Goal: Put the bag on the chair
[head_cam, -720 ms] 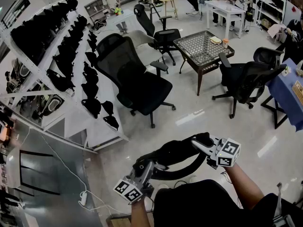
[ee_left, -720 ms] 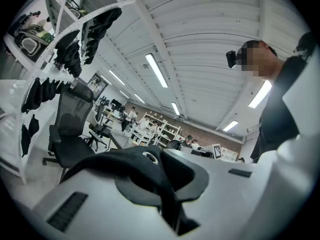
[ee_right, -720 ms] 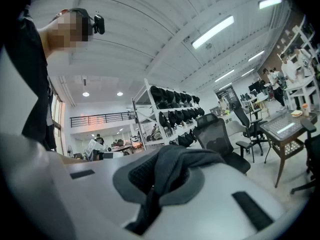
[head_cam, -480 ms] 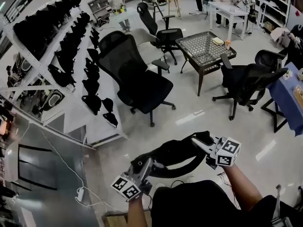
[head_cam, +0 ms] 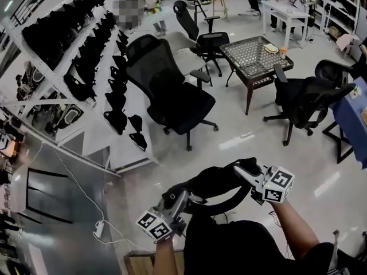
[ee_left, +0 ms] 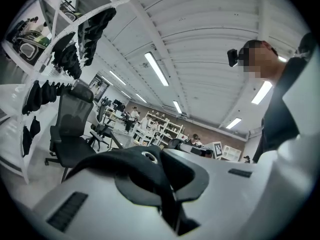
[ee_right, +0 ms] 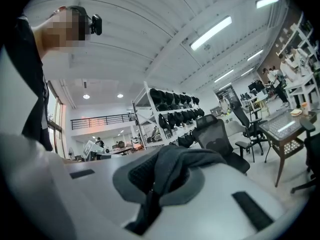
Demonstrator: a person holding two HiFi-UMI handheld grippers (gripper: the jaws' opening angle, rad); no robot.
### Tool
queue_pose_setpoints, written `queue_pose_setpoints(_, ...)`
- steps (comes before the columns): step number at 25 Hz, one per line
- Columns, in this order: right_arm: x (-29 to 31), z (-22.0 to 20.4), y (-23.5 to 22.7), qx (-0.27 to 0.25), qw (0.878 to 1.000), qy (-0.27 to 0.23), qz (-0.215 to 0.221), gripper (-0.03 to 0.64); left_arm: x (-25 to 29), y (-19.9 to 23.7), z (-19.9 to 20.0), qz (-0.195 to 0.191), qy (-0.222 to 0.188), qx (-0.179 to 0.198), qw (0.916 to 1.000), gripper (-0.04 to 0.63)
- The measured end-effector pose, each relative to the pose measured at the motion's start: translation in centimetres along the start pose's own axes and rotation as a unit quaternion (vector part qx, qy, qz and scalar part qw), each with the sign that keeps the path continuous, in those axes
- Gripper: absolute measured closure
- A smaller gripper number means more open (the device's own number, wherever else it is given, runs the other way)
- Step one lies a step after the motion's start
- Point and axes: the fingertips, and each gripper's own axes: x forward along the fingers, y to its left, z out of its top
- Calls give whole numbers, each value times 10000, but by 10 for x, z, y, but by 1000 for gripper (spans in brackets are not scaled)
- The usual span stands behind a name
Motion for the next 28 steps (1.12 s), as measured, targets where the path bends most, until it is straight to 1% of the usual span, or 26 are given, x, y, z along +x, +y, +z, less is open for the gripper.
queue_pose_setpoints(4, 2, -2, -7, 68, 10000, -7, -51, 617, 4, 3, -2, 5, 69, -24, 10000, 571)
queue_pose_setpoints(9, 14, -4, -16, 118, 9999, 65, -90, 617, 12, 18, 5, -18, 121, -2, 9999, 571)
queue_pose_setpoints(12, 21, 0, -28, 330, 9992, -23, -217, 617, 23, 32, 10, -92, 113, 1, 9999, 571)
queue_pose_setpoints(14, 30, 5, -37, 491, 9981, -204, -320, 617, 30, 46, 17, -168, 103, -9, 9998, 571)
queue_pose_setpoints(17, 45, 8, -56, 523, 9970, -310, -476, 617, 44, 70, 25, -264, 105, -44, 9996, 571)
queue_pose_setpoints(21, 68, 14, -89, 490, 9969, -163, -588, 617, 67, 102, 35, -335, 120, -105, 9993, 571)
queue_pose_setpoints(25, 92, 21, -125, 381, 9973, 1, -634, 617, 97, 140, 46, -359, 51, -316, 9988, 571)
queue_pose_setpoints(28, 120, 27, -151, 351, 9969, 35, -697, 617, 115, 173, 60, -384, 98, -403, 9984, 571)
